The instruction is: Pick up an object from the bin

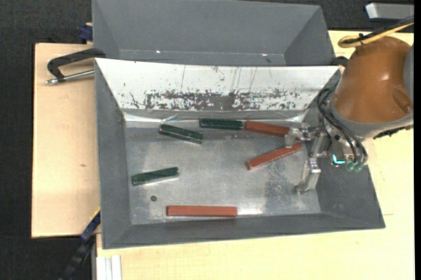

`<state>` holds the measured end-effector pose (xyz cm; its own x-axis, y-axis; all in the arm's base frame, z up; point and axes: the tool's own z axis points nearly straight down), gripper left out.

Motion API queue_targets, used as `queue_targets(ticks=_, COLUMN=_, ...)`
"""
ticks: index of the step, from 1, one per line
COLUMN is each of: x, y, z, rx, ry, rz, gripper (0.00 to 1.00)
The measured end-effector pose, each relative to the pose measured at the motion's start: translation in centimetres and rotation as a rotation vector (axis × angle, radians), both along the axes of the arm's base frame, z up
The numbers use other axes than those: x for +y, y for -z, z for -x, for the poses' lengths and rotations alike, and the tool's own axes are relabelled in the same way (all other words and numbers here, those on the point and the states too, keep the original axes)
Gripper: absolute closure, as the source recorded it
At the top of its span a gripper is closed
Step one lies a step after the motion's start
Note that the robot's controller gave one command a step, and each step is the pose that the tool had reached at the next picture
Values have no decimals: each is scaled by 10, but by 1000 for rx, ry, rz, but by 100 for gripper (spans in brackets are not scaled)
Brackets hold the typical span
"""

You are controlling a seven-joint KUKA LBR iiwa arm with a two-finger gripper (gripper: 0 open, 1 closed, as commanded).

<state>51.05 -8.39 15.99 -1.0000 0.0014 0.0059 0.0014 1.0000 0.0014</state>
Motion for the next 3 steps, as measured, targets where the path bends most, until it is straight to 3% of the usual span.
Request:
queue_targets(ticks=1, x=0, y=-3, z=-1, rx=-6, ry=-1, rz=1, gripper=0)
queue_targets(ticks=2, x=-5, y=30, z=-33, rx=-19, ry=-62, rz=3, gripper=0)
queue_targets(ticks=3, x=-3, y=82, z=-80, rx=-14, ry=57, rz=1, gripper=100)
